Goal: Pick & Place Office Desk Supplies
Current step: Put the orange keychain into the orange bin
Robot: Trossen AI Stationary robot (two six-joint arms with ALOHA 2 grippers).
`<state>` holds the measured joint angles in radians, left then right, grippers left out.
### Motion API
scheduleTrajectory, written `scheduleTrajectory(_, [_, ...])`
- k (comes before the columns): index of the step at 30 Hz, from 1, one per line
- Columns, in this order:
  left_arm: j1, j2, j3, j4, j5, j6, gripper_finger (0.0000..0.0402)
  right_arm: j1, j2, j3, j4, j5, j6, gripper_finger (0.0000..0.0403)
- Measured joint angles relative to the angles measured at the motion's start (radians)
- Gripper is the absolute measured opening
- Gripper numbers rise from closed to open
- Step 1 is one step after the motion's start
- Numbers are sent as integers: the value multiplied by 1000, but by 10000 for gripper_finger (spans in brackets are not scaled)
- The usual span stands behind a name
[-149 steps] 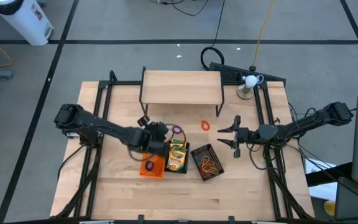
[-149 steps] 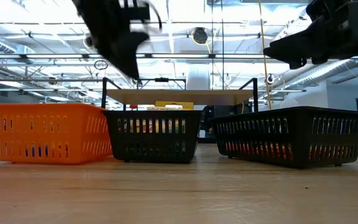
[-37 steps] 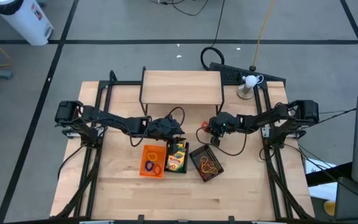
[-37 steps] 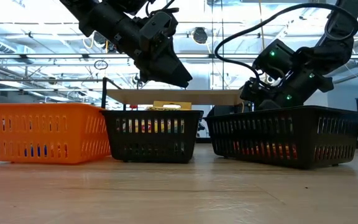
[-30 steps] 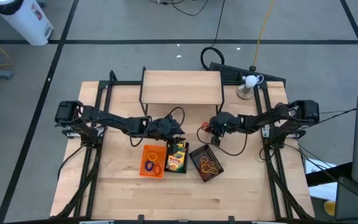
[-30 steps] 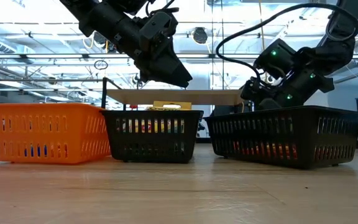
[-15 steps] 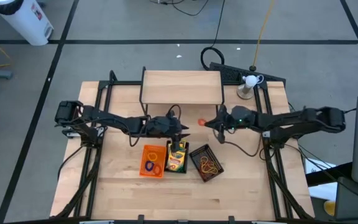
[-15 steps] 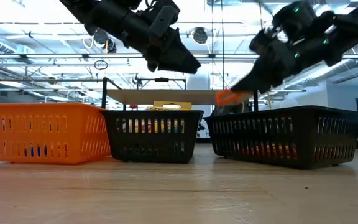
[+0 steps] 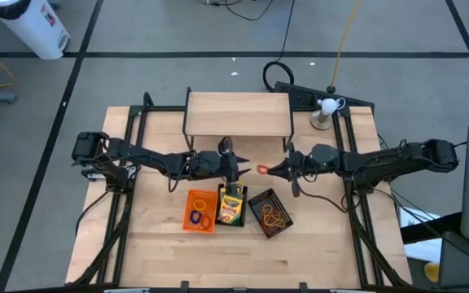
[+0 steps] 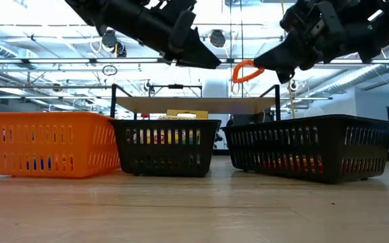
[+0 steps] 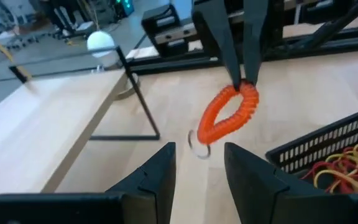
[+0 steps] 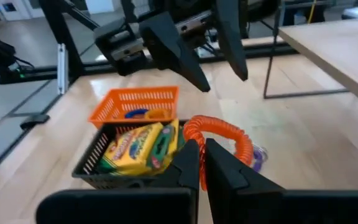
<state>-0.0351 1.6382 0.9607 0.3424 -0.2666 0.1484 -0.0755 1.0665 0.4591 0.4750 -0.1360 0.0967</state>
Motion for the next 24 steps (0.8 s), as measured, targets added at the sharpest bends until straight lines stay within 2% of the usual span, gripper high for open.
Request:
scheduleTrajectory(7, [-17, 0, 33, 16, 55, 14, 139, 5, 3, 0, 38, 0, 32, 0])
scheduleTrajectory(15, [-37, 0, 58, 15, 58, 30, 139, 5, 3, 0, 61, -4, 60, 0])
scheduleTrajectory(24, [-39, 0, 58, 12, 58, 7, 138, 5, 3, 2, 133, -53, 75, 0])
